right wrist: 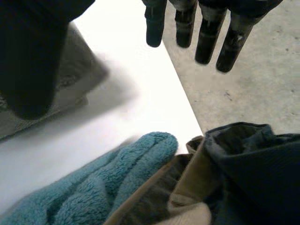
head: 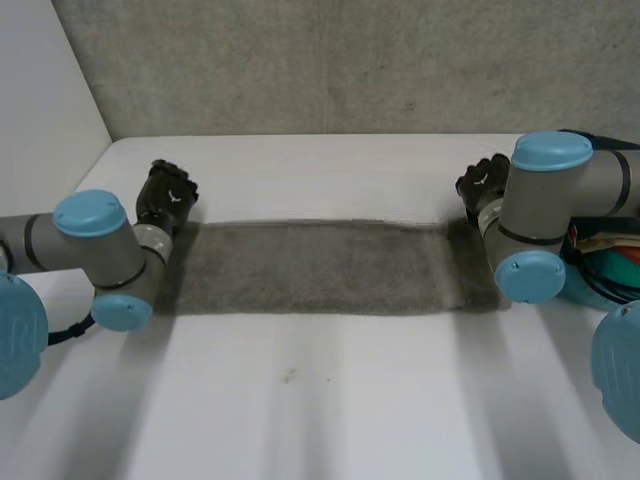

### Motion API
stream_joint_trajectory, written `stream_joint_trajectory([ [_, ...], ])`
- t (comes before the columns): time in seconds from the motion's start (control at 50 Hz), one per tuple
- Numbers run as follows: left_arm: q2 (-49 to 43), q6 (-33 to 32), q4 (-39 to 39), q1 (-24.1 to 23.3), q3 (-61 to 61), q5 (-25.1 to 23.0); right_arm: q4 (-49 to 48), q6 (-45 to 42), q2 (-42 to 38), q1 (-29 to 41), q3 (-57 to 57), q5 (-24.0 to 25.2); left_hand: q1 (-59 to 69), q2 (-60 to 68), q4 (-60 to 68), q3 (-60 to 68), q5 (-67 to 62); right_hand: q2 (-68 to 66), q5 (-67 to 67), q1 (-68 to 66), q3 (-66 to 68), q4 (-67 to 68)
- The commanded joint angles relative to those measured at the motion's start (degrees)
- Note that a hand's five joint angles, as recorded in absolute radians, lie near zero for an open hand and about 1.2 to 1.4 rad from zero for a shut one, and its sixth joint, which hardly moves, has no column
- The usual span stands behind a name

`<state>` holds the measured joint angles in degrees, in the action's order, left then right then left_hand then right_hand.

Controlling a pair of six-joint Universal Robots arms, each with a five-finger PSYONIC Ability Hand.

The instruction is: Fold the laundry.

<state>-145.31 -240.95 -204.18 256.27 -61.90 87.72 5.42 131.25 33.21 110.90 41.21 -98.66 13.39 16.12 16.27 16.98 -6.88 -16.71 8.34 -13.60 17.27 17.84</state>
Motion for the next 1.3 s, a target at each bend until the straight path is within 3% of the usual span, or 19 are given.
stream_joint_trajectory([
  [0.02,4.3,3.1,-1.0,-1.9,-4.3,-0.1,0.7,10.8,11.6,0.1,4.6,-4.1,-3.4,-6.1,-6.3,-7.0,6.9,6.7,-8.3,3.6,-7.3,-7.8],
  [0.12,11.2,10.0,-0.8,-1.4,-11.1,-0.2,4.5,17.7,22.7,-0.2,16.1,2.5,-3.4,-6.1,-6.3,-7.0,6.9,6.7,-8.3,3.6,-7.3,-7.8],
  [0.22,17.4,20.4,-0.5,-1.4,-17.9,-0.4,9.8,19.2,27.5,-0.8,28.5,13.4,-3.4,-6.1,-6.3,-7.0,6.9,6.7,-8.3,3.6,-7.3,-7.8],
  [0.3,21.7,29.5,0.0,-1.1,-23.4,-0.5,8.9,20.8,27.7,-3.2,35.2,14.9,-3.4,-6.1,-6.3,-7.0,6.9,5.8,-7.4,2.7,-6.4,-6.9],
  [0.38,23.1,32.9,0.4,-1.0,-25.7,-0.5,5.0,21.9,27.4,-4.1,38.7,15.1,-3.4,-6.1,-6.3,-7.0,6.9,-1.9,0.3,-5.0,1.4,0.8],
  [0.54,23.8,33.2,0.8,-0.9,-27.4,-0.5,-3.3,21.8,24.9,-4.6,41.8,14.8,-3.4,-6.1,-6.3,-7.0,6.9,-16.1,14.4,-19.2,15.5,14.9],
  [0.78,23.8,33.3,0.8,-0.9,-27.7,-0.5,-7.9,21.1,20.5,-4.8,41.5,14.7,-3.4,-6.1,-6.3,-7.0,6.9,-22.5,20.8,-25.6,21.9,21.3],
  [0.86,23.8,33.3,0.8,-0.9,-27.7,-0.5,-9.3,21.1,19.3,-4.9,41.2,14.5,-3.4,-6.1,-6.3,-7.0,6.9,-33.5,31.9,-36.6,33.0,32.4],
  [0.9,23.8,33.3,0.8,-0.9,-27.7,-0.4,-9.6,21.1,19.3,-4.9,41.1,14.4,-3.4,-6.1,-6.3,-7.0,6.9,-60.5,58.9,-63.7,60.0,59.4],
  [1.0,24.4,33.4,0.9,-0.9,-27.8,-0.4,-11.0,19.7,20.1,-6.1,40.9,12.0,-3.4,-6.1,-6.3,-7.0,6.9,-63.3,61.7,-66.4,62.7,62.2],
  [1.1,25.8,33.4,1.2,-0.8,-28.7,-0.4,-11.6,11.6,20.8,-6.5,40.9,6.8,-3.4,-6.1,-6.3,-7.0,6.9,-63.3,61.7,-66.4,62.7,62.2],
  [1.18,27.6,33.5,1.2,-0.2,-30.0,-0.5,-12.8,-0.1,22.2,-7.9,41.6,1.4,-3.4,-6.1,-6.3,-7.0,6.9,-63.3,61.7,-66.4,62.7,62.2],
  [1.3,31.3,33.6,1.3,1.0,-32.7,-0.5,-16.8,-7.5,24.9,-7.6,40.4,-2.1,-3.4,-6.1,-6.3,-7.0,6.9,-63.3,61.7,-66.4,62.7,62.2],
])
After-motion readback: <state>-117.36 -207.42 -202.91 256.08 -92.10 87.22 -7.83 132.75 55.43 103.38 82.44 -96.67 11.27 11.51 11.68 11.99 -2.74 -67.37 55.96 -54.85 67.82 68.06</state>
